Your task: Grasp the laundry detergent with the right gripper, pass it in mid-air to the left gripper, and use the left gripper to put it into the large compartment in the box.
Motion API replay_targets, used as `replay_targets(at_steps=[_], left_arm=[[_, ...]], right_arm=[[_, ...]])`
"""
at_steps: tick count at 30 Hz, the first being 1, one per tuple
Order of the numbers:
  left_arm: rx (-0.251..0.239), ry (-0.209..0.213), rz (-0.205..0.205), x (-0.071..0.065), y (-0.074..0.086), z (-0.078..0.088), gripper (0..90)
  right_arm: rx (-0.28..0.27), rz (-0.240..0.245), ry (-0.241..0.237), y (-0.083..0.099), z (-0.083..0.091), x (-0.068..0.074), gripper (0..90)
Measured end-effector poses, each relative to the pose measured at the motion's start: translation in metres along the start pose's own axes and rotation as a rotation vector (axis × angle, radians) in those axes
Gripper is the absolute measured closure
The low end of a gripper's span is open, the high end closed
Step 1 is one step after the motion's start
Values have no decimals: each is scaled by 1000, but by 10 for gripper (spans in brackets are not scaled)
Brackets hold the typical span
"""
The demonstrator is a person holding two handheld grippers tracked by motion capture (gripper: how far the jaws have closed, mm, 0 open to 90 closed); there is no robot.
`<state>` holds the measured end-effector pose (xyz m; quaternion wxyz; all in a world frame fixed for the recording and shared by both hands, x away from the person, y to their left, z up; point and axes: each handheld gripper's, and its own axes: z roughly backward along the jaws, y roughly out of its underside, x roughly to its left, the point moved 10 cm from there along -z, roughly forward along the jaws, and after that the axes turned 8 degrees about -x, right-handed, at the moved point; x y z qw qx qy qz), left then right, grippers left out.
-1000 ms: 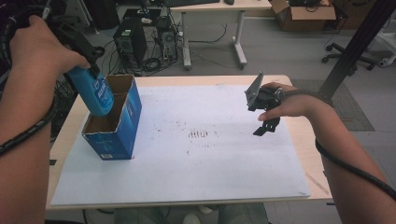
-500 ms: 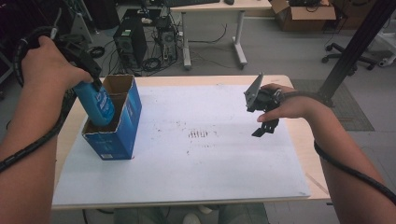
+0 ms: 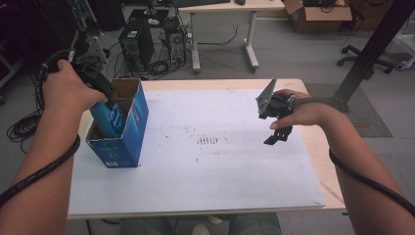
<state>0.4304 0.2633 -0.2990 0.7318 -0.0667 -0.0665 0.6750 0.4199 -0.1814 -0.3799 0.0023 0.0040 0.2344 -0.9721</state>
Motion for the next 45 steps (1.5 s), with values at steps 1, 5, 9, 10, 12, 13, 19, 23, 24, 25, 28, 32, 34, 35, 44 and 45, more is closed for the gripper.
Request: replay_targets(at_steps=[1, 5, 9, 10, 12, 13, 19, 23, 24, 25, 28, 32, 34, 35, 44, 45], left_arm=[[3, 1, 0, -1, 1, -3, 382], [6, -3, 0, -1, 3, -13, 382], [8, -8, 3, -1, 6, -23, 382], [7, -9, 4, -1, 6, -25, 382], [6, -6, 8, 0, 7, -30, 382], [10, -6, 13, 0, 7, -32, 382], [18, -4, 21, 2, 10, -45, 382], [24, -3, 21, 2, 12, -52, 382], [24, -2, 21, 2, 13, -54, 382], [23, -1, 23, 2, 13, -55, 382], [29, 1, 22, 2, 15, -61, 382], [30, 1, 24, 3, 15, -66, 382], [30, -1, 24, 3, 15, -67, 382], [31, -2, 23, 3, 16, -68, 382], [32, -3, 22, 3, 17, -75, 382], [34, -3, 23, 4, 17, -75, 382]], right_arm=[[-1, -1, -1, 0, 0, 0, 32], [-1, 2, -3, 0, -2, 0, 32], [-1, 1, -2, 0, -2, 0, 31], [-2, 1, -3, 0, -2, 0, 32], [-3, 0, -5, 0, -3, 0, 31], [-2, 0, -6, 0, -3, 0, 32], [0, 0, -9, 0, -5, 1, 32], [-1, -1, -9, 0, -5, 1, 31], [0, -1, -10, 0, -5, 1, 32], [1, 0, -10, 1, -5, 1, 32], [0, -2, -12, 1, -6, 1, 32], [1, -1, -13, 0, -6, 2, 32], [2, -1, -12, 0, -6, 2, 32], [1, 0, -13, 0, -6, 2, 32], [-1, -4, -13, 3, -7, 2, 31], [0, -5, -14, 3, -7, 2, 31]])
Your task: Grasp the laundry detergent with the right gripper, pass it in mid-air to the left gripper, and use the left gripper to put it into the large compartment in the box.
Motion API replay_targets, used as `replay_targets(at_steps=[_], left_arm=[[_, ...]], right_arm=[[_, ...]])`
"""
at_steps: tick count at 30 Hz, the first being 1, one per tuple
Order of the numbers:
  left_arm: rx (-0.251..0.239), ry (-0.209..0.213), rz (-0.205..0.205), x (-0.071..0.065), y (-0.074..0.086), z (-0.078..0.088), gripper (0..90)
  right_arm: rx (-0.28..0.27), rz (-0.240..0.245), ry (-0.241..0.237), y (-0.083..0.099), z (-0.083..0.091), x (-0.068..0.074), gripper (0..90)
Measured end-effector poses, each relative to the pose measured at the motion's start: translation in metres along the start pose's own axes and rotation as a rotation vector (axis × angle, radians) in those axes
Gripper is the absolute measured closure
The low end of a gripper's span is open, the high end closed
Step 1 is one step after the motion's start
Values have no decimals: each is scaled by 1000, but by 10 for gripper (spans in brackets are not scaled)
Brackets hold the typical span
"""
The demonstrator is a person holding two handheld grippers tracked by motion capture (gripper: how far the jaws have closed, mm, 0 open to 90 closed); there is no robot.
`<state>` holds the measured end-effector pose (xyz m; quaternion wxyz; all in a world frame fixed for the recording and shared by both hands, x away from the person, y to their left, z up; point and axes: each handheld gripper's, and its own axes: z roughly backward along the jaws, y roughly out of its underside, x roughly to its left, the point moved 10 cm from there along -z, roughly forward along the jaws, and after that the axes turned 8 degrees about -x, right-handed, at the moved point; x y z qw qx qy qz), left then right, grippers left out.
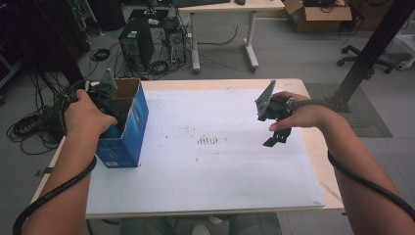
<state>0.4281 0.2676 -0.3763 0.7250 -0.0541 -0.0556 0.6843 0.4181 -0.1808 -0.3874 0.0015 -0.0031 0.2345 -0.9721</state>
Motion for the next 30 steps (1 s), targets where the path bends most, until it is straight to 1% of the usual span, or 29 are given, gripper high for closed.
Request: replay_targets(at_steps=[11, 16, 30], left_arm=[[6, 2, -2, 1, 1, -7, 382], [8, 14, -3, 1, 2, -9, 382], [6, 19, -3, 3, 2, -11, 381]], right_arm=[[-4, -3, -2, 1, -2, 1, 32], [-5, -5, -2, 2, -2, 1, 31], [-10, -4, -4, 3, -4, 2, 31]])
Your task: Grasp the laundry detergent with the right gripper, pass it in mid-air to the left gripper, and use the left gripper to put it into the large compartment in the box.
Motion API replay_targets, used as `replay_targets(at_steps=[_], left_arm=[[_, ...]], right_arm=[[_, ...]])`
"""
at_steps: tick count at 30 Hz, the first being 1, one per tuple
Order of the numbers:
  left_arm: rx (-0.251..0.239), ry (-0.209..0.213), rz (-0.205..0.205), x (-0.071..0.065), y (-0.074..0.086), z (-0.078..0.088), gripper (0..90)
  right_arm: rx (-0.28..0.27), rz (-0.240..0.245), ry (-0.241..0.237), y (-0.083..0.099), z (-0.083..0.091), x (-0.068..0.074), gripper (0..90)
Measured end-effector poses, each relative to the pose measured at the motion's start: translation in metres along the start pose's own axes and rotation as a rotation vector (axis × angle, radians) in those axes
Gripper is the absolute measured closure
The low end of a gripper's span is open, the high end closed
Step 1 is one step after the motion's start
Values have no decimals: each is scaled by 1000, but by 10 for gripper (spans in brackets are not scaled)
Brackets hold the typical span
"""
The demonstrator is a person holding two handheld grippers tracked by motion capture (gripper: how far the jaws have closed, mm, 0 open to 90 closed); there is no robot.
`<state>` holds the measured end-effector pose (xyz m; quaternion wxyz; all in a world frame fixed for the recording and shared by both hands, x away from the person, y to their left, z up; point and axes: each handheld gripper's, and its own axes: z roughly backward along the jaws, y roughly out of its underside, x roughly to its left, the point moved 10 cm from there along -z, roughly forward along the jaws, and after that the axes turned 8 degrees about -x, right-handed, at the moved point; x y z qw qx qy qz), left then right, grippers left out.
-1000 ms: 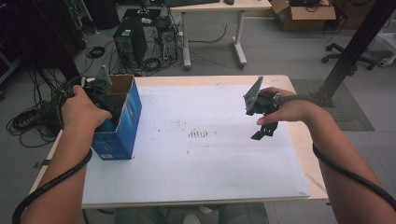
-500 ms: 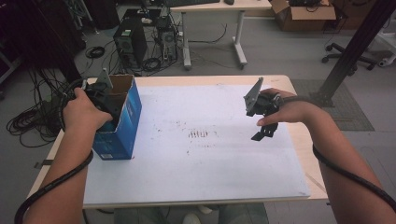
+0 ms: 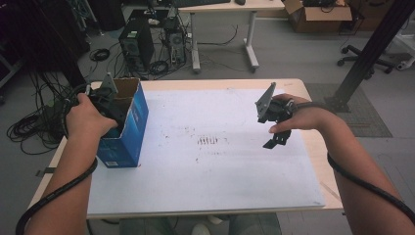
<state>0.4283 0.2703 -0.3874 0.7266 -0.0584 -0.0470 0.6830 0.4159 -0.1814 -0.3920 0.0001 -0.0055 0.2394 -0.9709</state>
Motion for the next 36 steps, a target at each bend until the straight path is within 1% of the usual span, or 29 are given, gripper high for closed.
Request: replay_targets(at_steps=[3, 7, 11, 13, 18, 21, 27, 36], left_arm=[[1, 0, 5, 0, 0, 0, 381], [0, -1, -1, 0, -1, 0, 378], [-7, -11, -7, 0, -1, 1, 367], [-17, 1, -7, -1, -3, 2, 344], [-20, -3, -9, -2, -3, 3, 323], [-22, 2, -4, -3, -4, 4, 308], [-20, -9, -11, -3, -4, 5, 292], [-18, -11, -28, -3, -3, 9, 281]], right_arm=[[0, -2, 1, 0, 1, 0, 31], [1, -3, 0, 2, 0, 1, 31], [-1, -5, -1, 3, -1, 1, 33], [-2, -5, -1, 3, -1, 1, 31], [-6, -5, -1, 3, 0, 1, 32], [-4, -4, -1, 3, 0, 1, 32], [-6, -6, -1, 5, 0, 1, 31], [-12, -8, 2, 5, 2, 2, 31]])
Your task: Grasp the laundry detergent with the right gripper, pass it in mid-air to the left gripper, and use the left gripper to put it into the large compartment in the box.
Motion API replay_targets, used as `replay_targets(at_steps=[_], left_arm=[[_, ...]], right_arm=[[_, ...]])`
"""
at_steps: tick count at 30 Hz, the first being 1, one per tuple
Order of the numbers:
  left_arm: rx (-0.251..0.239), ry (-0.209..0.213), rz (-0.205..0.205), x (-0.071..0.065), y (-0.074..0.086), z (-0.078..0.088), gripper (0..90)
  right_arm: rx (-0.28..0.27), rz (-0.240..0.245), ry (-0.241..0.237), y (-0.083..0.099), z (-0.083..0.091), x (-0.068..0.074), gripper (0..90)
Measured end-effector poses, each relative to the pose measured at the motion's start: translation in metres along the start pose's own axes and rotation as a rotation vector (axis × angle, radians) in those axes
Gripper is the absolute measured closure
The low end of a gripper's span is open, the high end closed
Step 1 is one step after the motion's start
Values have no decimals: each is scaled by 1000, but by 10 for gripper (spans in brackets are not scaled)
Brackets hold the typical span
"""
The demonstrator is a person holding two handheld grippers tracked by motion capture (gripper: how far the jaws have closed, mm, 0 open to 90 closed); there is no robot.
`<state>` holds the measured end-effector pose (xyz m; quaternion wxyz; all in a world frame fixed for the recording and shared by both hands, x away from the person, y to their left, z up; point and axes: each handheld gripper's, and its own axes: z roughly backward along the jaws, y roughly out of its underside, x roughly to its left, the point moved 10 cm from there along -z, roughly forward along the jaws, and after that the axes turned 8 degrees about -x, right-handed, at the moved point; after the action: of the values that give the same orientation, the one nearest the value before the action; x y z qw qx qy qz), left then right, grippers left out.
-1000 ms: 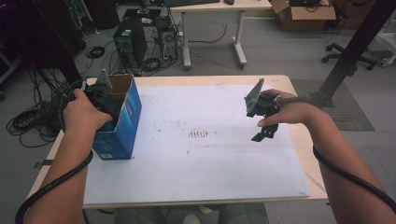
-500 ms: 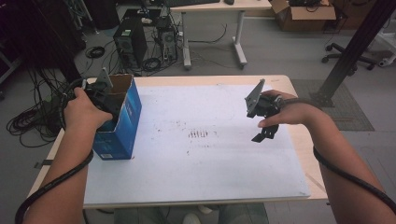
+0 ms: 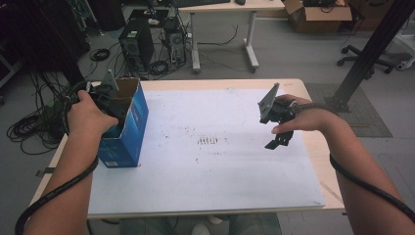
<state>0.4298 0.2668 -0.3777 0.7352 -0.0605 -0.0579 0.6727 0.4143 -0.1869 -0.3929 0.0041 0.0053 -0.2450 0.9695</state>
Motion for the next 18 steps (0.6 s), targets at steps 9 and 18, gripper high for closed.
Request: replay_targets(at_steps=[9, 18], left_arm=[[-9, -7, -1, -1, 0, 11, 250], [-19, -12, 0, -2, -1, 22, 198]], right_arm=[[-8, -3, 6, 0, 2, 0, 31], [-15, -1, 8, -1, 2, 0, 31]])
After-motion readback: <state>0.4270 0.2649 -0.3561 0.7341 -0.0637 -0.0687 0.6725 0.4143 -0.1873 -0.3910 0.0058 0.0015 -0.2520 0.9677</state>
